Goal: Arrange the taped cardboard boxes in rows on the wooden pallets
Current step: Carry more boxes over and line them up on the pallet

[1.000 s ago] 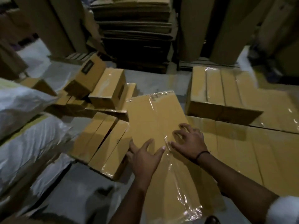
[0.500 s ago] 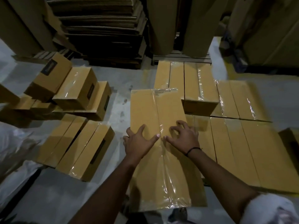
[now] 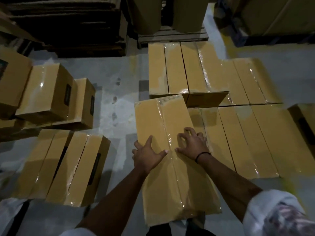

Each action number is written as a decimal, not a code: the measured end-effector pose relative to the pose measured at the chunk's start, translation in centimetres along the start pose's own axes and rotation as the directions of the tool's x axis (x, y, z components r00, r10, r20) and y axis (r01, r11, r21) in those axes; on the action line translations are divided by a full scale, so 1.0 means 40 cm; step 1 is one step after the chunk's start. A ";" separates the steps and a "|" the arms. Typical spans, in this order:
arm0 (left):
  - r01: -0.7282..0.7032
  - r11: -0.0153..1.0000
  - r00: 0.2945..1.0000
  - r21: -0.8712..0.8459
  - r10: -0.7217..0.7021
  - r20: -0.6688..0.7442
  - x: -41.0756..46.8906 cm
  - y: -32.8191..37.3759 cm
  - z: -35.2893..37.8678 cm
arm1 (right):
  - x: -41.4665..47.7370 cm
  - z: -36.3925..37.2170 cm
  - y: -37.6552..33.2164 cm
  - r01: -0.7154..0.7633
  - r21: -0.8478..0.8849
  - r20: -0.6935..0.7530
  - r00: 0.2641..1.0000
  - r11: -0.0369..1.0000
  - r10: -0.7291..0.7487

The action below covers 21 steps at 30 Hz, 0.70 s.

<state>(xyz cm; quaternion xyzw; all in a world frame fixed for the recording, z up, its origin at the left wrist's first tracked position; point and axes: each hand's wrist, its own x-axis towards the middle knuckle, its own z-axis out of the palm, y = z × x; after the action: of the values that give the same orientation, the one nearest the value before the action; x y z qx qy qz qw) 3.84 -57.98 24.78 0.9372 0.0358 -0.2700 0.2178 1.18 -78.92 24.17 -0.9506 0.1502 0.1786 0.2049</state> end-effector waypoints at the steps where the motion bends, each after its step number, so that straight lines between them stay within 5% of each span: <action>1: -0.004 1.000 1.000 0.003 0.004 0.015 0.029 -0.003 0.005 | 0.025 0.008 0.003 -0.011 0.008 0.010 1.000 1.000 0.011; 21: -0.145 0.989 0.962 0.011 0.138 0.235 0.457 -0.009 0.140 | 0.368 0.182 0.184 -0.206 0.381 0.075 0.978 0.901 0.192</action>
<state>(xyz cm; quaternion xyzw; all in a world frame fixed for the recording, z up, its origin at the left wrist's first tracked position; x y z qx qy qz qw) 16.60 -60.98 10.84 0.9021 -0.0608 -0.3626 0.2261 9.63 -85.24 9.58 -0.8677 0.2752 0.1823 0.3715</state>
